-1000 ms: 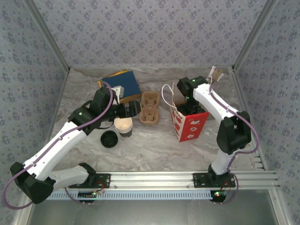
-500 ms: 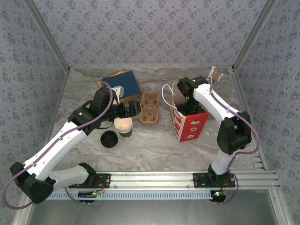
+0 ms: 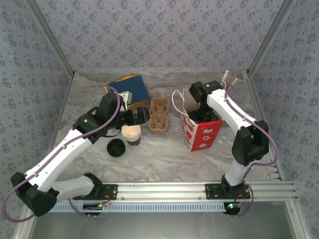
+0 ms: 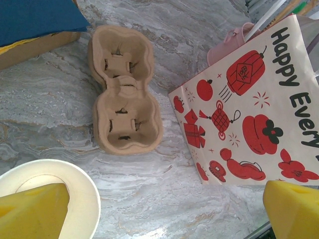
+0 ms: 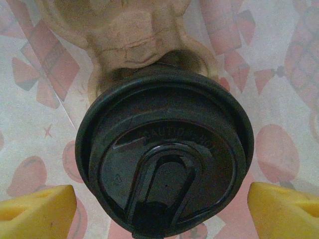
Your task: Pack the takeout coffee
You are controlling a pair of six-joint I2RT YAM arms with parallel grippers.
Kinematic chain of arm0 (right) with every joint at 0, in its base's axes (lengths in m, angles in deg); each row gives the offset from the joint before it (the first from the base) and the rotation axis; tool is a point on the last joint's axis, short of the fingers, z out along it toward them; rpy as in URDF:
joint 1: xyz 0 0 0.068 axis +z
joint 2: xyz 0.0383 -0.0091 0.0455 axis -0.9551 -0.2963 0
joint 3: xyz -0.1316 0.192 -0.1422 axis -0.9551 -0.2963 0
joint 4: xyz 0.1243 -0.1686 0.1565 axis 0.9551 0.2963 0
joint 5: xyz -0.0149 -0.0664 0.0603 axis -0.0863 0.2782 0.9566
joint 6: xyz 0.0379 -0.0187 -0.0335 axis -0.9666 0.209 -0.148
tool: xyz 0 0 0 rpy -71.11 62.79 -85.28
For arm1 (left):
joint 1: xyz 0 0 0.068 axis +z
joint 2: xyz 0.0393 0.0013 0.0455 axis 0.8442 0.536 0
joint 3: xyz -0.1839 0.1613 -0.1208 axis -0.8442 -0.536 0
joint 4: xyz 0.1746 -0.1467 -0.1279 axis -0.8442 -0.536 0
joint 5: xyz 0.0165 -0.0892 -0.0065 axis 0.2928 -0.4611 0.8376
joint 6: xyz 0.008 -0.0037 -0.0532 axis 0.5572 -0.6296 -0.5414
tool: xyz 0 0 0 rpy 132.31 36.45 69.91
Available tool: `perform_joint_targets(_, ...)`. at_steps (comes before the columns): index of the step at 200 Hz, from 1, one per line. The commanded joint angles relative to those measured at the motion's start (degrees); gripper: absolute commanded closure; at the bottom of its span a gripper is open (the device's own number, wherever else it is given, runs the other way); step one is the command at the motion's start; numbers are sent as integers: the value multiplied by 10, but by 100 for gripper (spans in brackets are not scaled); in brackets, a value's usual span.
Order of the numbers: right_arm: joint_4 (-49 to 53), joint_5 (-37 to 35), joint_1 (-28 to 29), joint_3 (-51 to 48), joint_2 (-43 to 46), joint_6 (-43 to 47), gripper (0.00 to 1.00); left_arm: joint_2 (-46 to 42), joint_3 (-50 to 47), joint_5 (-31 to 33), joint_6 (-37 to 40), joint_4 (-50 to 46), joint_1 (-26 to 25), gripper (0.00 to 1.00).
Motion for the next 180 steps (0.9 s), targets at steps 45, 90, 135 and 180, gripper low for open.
perform_joint_targets(45,25,0,-1,15,17,-16,8,-8,2,1,-3,10,-5,0)
perform_joint_targets(90,27,1,0,17,16,-17,7,-9,2,1,-3,10,-6,0)
perform_joint_targets(135,34,-2,2,26,14,-19,6,-9,2,1,-2,10,-5,0)
perform_joint_targets(180,39,-2,3,33,14,-20,6,-11,2,2,-1,10,-6,0)
